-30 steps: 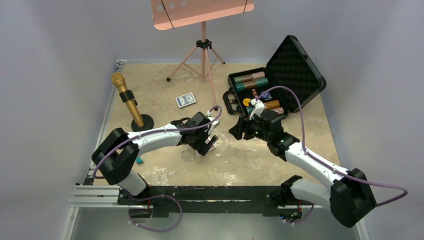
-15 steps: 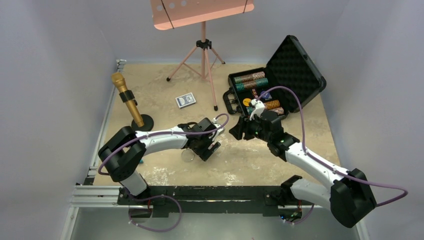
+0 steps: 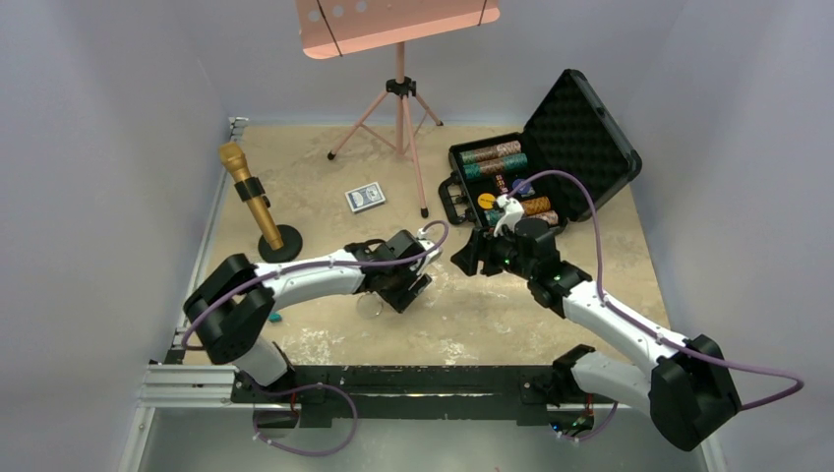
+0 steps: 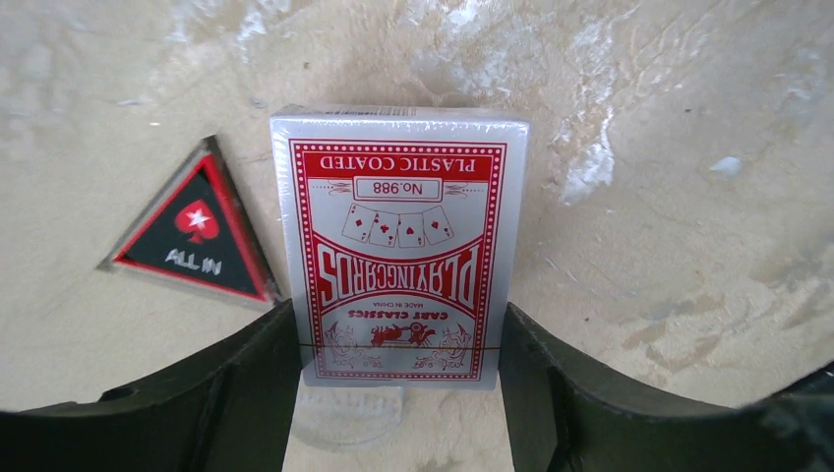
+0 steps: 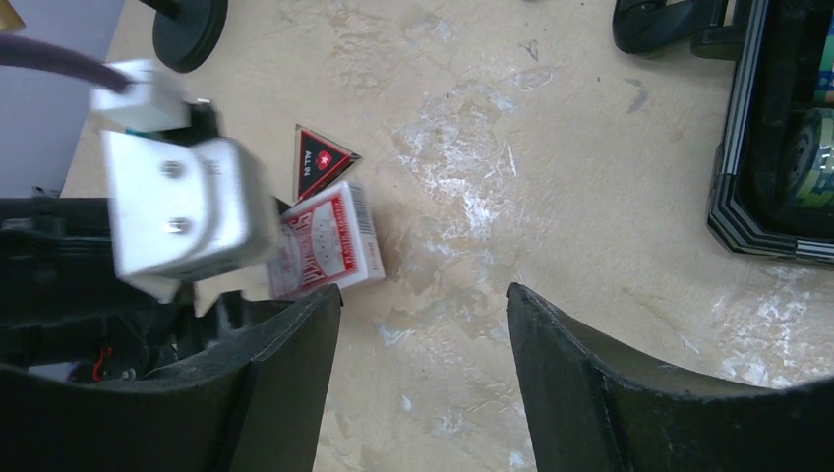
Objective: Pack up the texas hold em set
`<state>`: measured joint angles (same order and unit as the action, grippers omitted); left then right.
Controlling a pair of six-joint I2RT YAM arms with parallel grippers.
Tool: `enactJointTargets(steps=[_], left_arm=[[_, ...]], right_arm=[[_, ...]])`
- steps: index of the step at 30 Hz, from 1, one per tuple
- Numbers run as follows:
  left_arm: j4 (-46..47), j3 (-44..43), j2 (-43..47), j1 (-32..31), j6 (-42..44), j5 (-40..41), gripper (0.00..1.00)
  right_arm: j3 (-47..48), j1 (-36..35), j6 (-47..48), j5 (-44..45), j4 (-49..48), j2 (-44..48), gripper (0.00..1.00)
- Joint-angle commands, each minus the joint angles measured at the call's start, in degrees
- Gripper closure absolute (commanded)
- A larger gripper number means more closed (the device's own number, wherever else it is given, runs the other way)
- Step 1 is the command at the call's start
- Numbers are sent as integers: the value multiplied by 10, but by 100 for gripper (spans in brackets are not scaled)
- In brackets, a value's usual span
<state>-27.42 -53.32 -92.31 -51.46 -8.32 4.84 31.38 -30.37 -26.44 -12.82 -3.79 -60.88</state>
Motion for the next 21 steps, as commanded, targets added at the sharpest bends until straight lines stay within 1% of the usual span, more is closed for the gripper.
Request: enactJointTargets(steps=[1,3,6,8,11,17,19,21], left_arm=[[48,21,124,-4,25,19,100],[68,38,173,-7,46,2,100],[71,43,221,-9,89,-41,100],[66,42,239,-11,114,-78,100],[47,31,242,-17,133,-98,100],[27,17,246,-27,143,-101,100],[26,18,251,-29,144,-108,100],[25,17,254,-33,147,-113,100]], right_arm=[[-1,33,-24,-41,4,11,32],[-1,49,-34,-75,5,10,32],[13,54,-41,-126,16,6,32],[22,53,-54,-178,6,-1,33],[32,49,-73,-262,-23,-6,33],[58,26,-60,-318,-1,-23,33],[59,21,-54,-326,5,-39,35],[58,12,-58,-341,-10,-53,37]])
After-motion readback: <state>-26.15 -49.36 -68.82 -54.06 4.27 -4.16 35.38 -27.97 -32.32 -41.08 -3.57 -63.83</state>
